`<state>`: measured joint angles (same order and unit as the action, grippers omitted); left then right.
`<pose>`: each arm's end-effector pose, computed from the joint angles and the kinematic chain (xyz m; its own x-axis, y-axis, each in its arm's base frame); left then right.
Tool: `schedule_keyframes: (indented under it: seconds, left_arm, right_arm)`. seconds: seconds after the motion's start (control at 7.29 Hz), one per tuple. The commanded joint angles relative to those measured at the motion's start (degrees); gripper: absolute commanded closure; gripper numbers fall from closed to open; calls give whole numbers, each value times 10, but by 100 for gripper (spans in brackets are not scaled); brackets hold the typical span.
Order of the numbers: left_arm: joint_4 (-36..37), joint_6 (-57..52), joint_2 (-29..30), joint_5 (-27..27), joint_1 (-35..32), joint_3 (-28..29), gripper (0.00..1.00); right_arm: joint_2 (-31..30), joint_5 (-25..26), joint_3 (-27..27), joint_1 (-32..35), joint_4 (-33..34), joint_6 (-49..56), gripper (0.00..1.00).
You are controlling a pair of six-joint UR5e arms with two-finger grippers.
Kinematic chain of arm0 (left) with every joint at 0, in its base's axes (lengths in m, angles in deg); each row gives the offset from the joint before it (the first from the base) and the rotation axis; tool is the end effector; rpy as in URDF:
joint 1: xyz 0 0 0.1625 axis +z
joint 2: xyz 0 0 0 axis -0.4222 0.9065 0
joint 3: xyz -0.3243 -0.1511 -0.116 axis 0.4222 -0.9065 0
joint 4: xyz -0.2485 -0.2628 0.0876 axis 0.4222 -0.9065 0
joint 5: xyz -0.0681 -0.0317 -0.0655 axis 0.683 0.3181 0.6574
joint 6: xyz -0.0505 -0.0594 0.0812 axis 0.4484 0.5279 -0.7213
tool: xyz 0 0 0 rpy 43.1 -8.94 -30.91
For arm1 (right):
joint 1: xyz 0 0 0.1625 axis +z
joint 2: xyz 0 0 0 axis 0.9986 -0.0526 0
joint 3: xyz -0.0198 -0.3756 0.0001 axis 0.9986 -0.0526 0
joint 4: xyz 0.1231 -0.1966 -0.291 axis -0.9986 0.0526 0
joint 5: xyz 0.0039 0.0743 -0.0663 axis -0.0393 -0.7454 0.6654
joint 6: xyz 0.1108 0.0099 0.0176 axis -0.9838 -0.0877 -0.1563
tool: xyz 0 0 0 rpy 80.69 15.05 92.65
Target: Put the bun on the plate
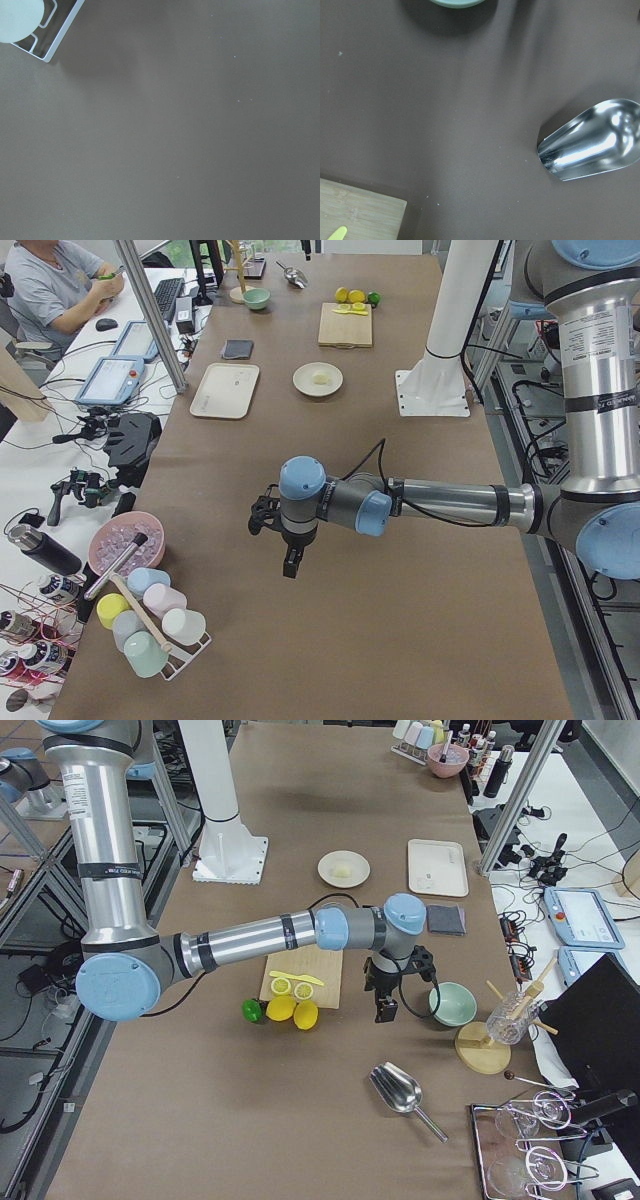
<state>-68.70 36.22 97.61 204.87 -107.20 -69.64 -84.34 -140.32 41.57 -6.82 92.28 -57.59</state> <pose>-0.0042 -0.4018 0.5770 0.7255 0.1869 -0.6624 -0.0689 0.9773 0.2002 -0.0191 -0.4823 0.5348 0.7489 -0.2587 0.6101 0.2406 0.9640 0.1134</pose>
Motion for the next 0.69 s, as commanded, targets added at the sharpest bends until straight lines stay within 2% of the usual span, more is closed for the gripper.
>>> schedule_keyframes:
  seconds: [0.0, 0.55]
  left_arm:
    - [-2, 0, 0, 1, 0, 10, 3]
    - [-3, 0, 1, 2, -13, 7, 3]
  right_arm:
    - [-5, -4, 8, 3, -1, 0, 0]
    - [-9, 9, 9, 3, -1, 0, 0]
